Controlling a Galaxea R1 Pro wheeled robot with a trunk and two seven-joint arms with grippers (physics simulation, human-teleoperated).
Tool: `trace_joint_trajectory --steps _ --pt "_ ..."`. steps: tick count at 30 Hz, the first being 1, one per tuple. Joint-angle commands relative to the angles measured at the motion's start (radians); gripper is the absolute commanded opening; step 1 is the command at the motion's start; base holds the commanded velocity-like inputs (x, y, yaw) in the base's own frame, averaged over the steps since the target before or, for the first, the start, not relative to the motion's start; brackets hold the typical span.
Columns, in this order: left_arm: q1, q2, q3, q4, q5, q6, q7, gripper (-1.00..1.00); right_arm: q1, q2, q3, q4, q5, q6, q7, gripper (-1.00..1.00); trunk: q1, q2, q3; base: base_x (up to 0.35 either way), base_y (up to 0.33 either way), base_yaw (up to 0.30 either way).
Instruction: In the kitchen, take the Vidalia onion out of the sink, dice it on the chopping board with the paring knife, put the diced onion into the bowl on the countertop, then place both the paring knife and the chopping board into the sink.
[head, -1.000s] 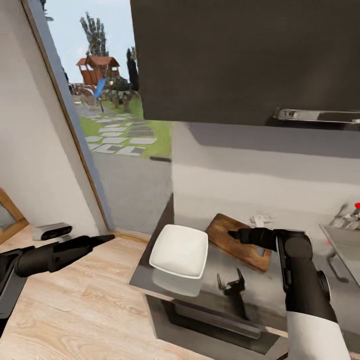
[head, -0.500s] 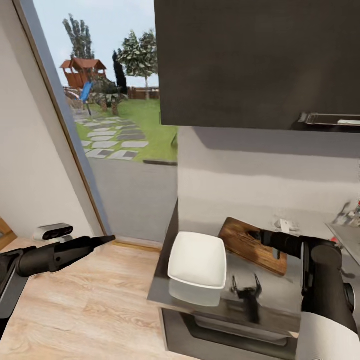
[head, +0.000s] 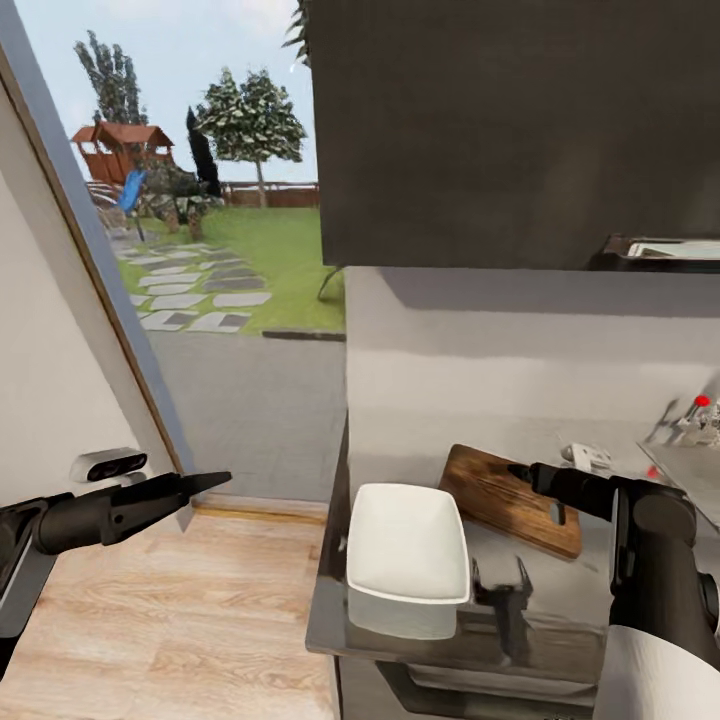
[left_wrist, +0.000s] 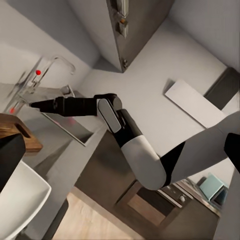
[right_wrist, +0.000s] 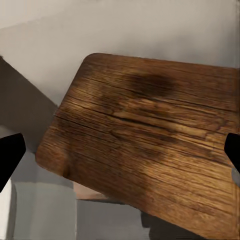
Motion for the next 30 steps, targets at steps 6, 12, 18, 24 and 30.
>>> trace_joint_trajectory --steps 6,12,18,24,30 --pt "-0.001 0.000 -0.001 0.004 -0.003 0.007 -0.003 1.00 -0.002 -0.004 -0.006 0.011 0.010 0.003 0.000 1.00 0.001 -0.002 0.005 0.006 -0.019 -0.128" --pt "-0.001 0.000 -0.001 0.005 -0.004 0.006 -0.003 1.00 -0.002 -0.006 0.000 0.011 0.013 0.002 -0.001 1.00 0.001 -0.002 0.006 0.001 -0.248 -0.020" --pt "-0.001 -0.001 -0.001 0.009 -0.004 0.006 -0.003 1.00 -0.001 -0.006 0.010 0.004 0.019 0.001 -0.062 1.00 0.001 -0.002 0.006 0.000 -0.137 -0.002" --pt "0.000 -0.002 -0.001 0.010 -0.004 0.006 -0.003 1.00 -0.001 -0.005 0.017 0.004 0.018 0.003 -0.141 1.00 0.001 -0.002 0.006 0.000 -0.008 0.000" --pt "0.000 -0.003 -0.001 0.010 -0.004 0.006 -0.003 1.00 -0.001 -0.004 0.038 0.009 0.016 0.004 -0.153 1.00 0.001 -0.002 0.006 0.000 0.000 0.000"
